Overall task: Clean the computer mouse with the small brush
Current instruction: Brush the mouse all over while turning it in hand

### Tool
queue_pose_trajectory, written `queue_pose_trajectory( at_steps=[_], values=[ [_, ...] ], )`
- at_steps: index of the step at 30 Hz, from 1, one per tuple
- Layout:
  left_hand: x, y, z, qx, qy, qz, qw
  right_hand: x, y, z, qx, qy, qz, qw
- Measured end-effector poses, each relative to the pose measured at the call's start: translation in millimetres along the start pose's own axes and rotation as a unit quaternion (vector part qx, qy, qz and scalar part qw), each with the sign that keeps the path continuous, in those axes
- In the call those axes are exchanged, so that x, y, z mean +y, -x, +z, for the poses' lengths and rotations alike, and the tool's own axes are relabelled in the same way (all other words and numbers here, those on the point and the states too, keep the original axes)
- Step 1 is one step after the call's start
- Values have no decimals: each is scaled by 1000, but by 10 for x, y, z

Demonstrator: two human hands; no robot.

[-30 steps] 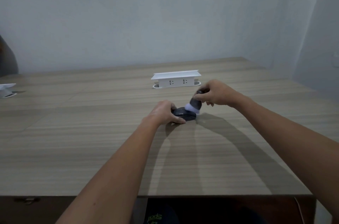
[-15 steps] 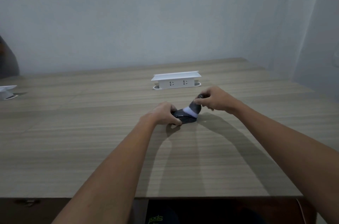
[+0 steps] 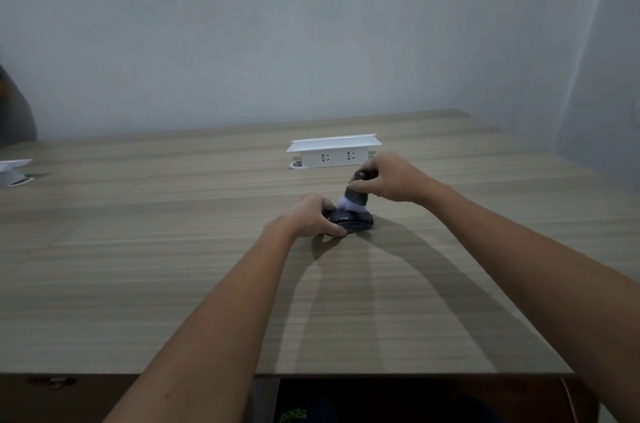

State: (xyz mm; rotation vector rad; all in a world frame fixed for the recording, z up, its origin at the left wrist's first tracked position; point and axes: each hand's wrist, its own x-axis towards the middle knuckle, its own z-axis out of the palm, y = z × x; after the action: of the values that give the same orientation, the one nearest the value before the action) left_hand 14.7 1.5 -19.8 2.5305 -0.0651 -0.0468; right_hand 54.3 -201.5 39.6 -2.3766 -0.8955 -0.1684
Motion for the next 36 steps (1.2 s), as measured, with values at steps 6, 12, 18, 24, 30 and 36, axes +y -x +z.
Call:
queue_pose_trajectory(
  at_steps=[6, 12, 18, 24, 30, 36],
  values=[
    [17, -6, -4, -3, -5, -1, 1000, 78, -23, 26, 1, 29, 34, 999],
    [15, -2, -3, -3, 2, 6, 1000, 86, 44, -27, -22, 44, 37, 998],
    [4, 6, 3, 0, 0, 8, 1000, 116, 79, -63, 0, -24, 49, 999],
    [13, -10, 15, 5, 0, 14, 1000, 246, 146, -70, -9, 34, 84, 996],
    [-17, -22, 40, 16, 2, 10, 1000, 248, 178, -54, -18, -10, 54, 998],
    [-24, -6, 90, 43, -1, 4, 999, 239, 184, -14, 15, -41, 29, 999]
  ],
)
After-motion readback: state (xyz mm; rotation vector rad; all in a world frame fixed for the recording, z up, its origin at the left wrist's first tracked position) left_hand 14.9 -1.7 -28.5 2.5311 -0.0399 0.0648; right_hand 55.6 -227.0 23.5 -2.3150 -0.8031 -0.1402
